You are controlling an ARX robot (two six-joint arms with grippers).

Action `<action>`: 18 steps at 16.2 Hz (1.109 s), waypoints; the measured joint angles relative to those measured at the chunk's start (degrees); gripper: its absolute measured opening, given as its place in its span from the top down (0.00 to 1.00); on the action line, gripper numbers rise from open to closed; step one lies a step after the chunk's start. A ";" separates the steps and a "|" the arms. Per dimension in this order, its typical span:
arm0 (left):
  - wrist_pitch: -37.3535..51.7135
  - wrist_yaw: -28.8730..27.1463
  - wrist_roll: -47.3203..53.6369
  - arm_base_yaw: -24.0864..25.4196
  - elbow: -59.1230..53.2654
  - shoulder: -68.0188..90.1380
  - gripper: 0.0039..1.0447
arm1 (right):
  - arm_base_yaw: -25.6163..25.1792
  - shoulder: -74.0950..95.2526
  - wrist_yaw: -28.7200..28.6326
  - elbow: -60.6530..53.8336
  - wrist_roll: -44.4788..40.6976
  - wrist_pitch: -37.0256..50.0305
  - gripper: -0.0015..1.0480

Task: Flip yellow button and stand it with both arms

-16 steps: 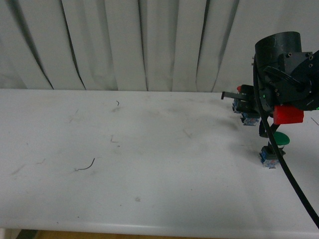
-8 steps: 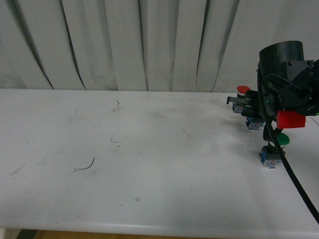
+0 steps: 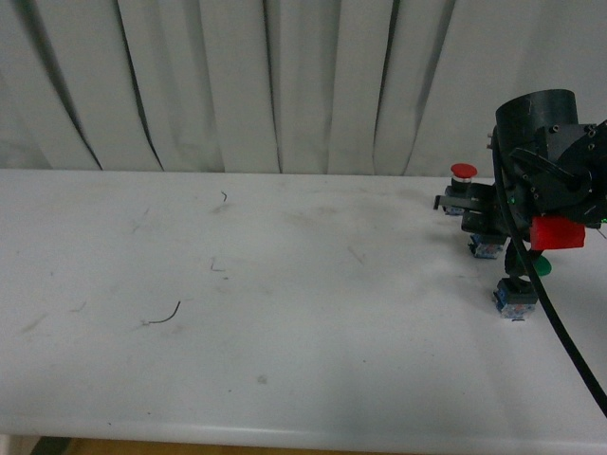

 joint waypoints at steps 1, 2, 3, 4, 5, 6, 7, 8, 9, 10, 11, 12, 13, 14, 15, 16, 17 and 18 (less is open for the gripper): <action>0.02 0.00 0.00 0.00 0.00 0.00 0.06 | 0.09 0.17 -0.17 0.28 0.00 -0.26 0.68; 0.00 0.00 0.00 0.00 0.00 0.00 0.06 | 0.37 0.63 -0.17 0.81 -0.02 -0.33 0.68; 0.02 0.00 0.00 0.00 0.00 0.00 0.06 | 0.37 0.81 -0.11 1.07 -0.02 -0.24 0.68; 0.00 0.00 0.00 0.00 0.00 0.00 0.06 | 0.39 0.85 -0.11 1.11 -0.11 -0.11 0.68; 0.02 0.00 0.00 0.00 0.00 0.00 0.06 | 0.39 0.85 -0.13 1.11 -0.42 -0.13 0.58; 0.00 0.00 0.00 0.00 0.00 0.00 0.06 | 0.39 0.87 -0.17 1.14 -0.44 -0.15 0.46; 0.02 0.00 0.00 0.00 0.00 0.00 0.06 | 0.37 0.87 -0.20 1.14 -0.48 -0.07 0.37; 0.02 0.00 0.00 0.00 0.00 0.00 0.06 | 0.37 0.87 -0.20 1.18 -0.50 -0.07 0.31; 0.00 0.00 0.00 0.00 0.00 0.00 0.06 | 0.37 0.87 -0.20 1.25 -0.63 -0.07 0.22; 0.02 0.00 0.00 0.00 0.00 0.00 0.06 | 0.37 0.87 -0.20 1.27 -0.66 -0.04 0.15; 0.02 0.00 0.00 0.00 0.00 0.00 0.06 | 0.37 0.87 -0.20 1.27 -0.68 0.15 0.08; 0.02 0.00 0.00 0.00 0.00 0.00 0.06 | 0.35 0.85 -0.24 1.27 -0.68 0.61 0.05; 0.02 0.00 0.00 0.00 0.00 0.00 0.06 | 0.31 0.83 -0.46 1.22 -0.68 1.36 0.07; 0.00 0.00 0.00 0.00 0.00 0.00 0.06 | 0.28 0.46 -0.87 0.66 -0.68 2.32 0.06; 0.00 0.00 0.00 0.00 0.00 0.00 0.06 | 0.28 -0.31 -1.33 -0.26 -0.68 2.97 0.06; 0.00 0.00 0.00 0.00 0.00 0.00 0.06 | 0.26 -2.21 -2.45 -2.19 -0.68 4.26 0.06; 0.02 0.00 0.00 0.00 0.00 0.00 0.06 | -0.09 -4.48 -3.56 -4.11 -0.61 5.62 0.06; 0.00 0.00 0.00 0.00 0.00 0.00 0.06 | -0.50 -7.28 -4.42 -6.21 -0.59 7.28 0.06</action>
